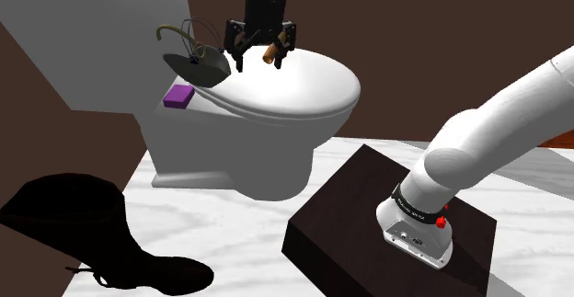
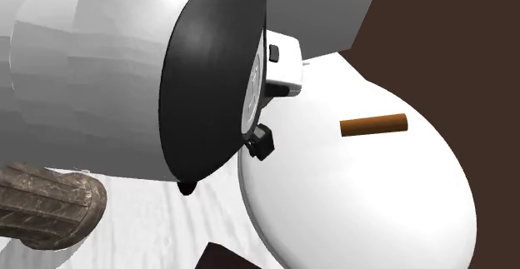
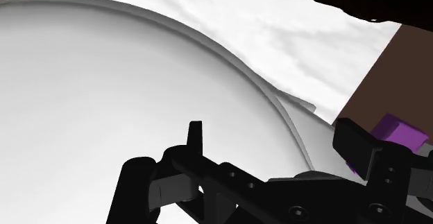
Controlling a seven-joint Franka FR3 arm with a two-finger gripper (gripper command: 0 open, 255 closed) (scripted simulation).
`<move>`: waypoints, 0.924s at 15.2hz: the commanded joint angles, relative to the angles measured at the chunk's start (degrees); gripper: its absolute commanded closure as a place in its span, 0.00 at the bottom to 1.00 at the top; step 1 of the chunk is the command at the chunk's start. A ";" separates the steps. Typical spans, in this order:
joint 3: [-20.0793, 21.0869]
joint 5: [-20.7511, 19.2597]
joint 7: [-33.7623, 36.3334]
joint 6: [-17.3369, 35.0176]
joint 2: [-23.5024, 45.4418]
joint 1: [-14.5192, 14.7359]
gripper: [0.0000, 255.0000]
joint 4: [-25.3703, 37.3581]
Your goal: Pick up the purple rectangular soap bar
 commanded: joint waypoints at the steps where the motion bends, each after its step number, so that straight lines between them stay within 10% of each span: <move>1: 2.48 -1.61 5.09 0.59 5.10 -0.73 0.00 3.88; 7: 8.05 -9.63 20.71 0.35 21.37 -0.09 0.00 16.85; 14: 7.73 -20.35 35.94 -5.00 42.35 7.76 0.00 38.15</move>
